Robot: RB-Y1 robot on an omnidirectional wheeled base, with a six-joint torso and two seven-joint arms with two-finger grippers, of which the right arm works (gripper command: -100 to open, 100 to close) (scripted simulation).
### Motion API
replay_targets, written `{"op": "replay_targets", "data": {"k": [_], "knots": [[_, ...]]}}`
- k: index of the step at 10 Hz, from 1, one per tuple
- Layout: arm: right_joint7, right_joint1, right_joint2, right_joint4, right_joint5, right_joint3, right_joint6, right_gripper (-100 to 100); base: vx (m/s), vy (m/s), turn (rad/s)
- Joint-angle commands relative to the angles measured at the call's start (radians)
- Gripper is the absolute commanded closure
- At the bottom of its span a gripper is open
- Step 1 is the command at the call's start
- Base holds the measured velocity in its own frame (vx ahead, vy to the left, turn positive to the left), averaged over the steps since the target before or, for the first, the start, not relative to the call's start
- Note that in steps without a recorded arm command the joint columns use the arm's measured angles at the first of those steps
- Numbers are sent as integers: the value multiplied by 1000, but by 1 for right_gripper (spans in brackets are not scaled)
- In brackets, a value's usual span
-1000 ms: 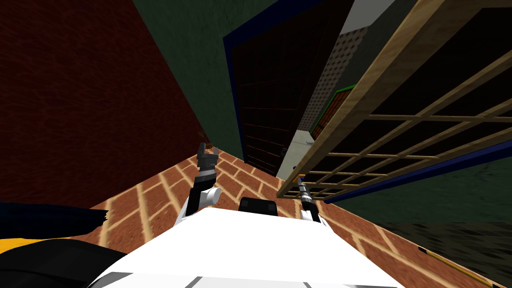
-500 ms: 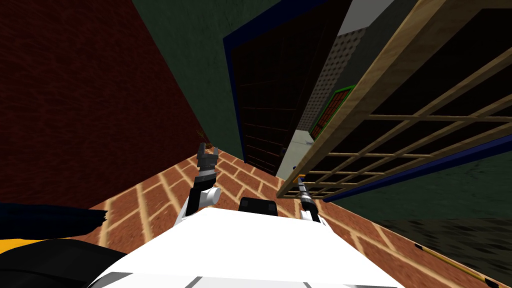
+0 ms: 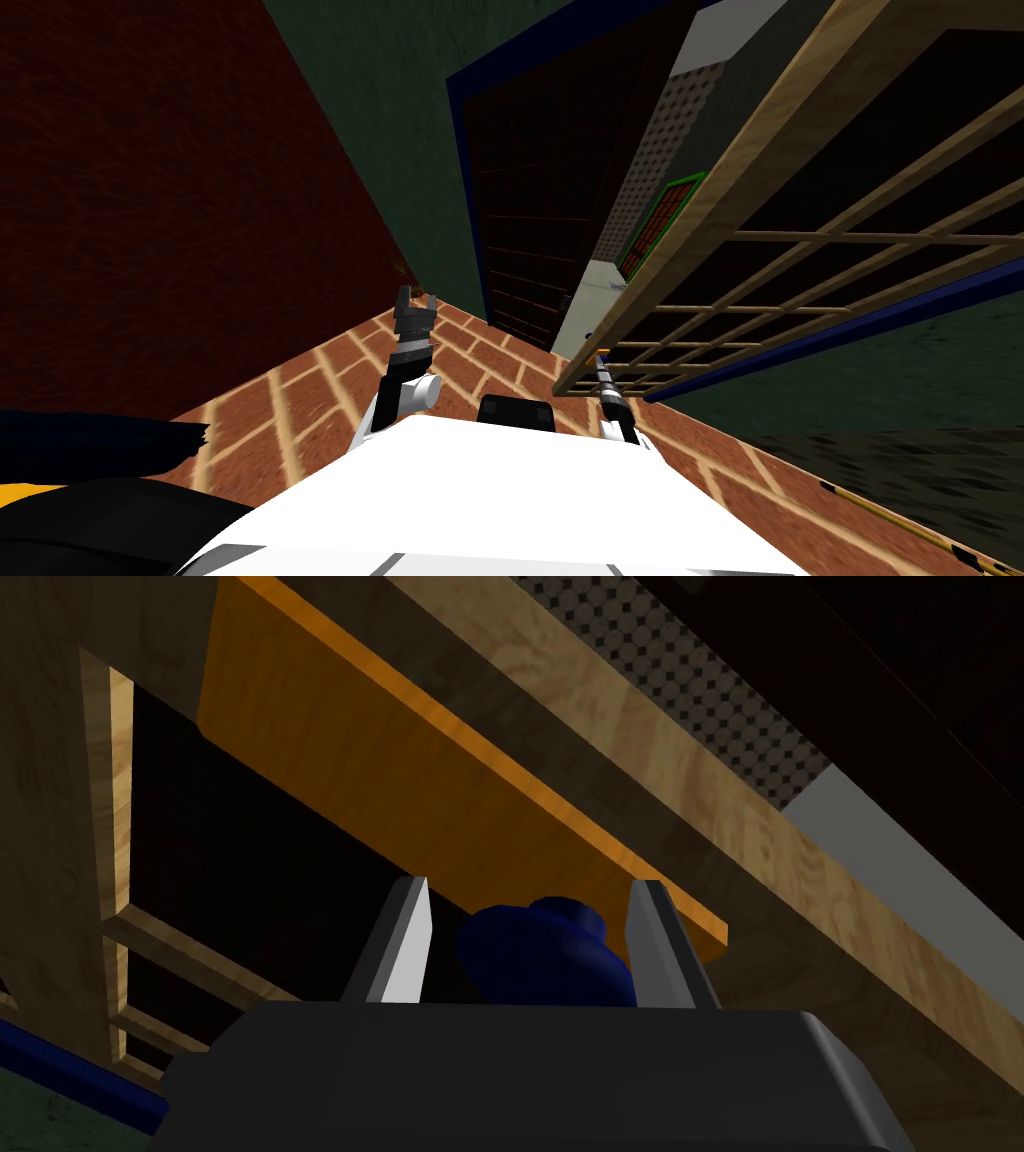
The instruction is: Pull the door open
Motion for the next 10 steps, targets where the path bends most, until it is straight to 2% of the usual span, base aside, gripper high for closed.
{"op": "replay_targets", "data": {"k": [1,10], "knots": [[-50,3,-19,2,1,-13,1,100,-21,-6,-11],[-224,-5,-26,14,33,0,-30,100,-16,-4,-15]]}}
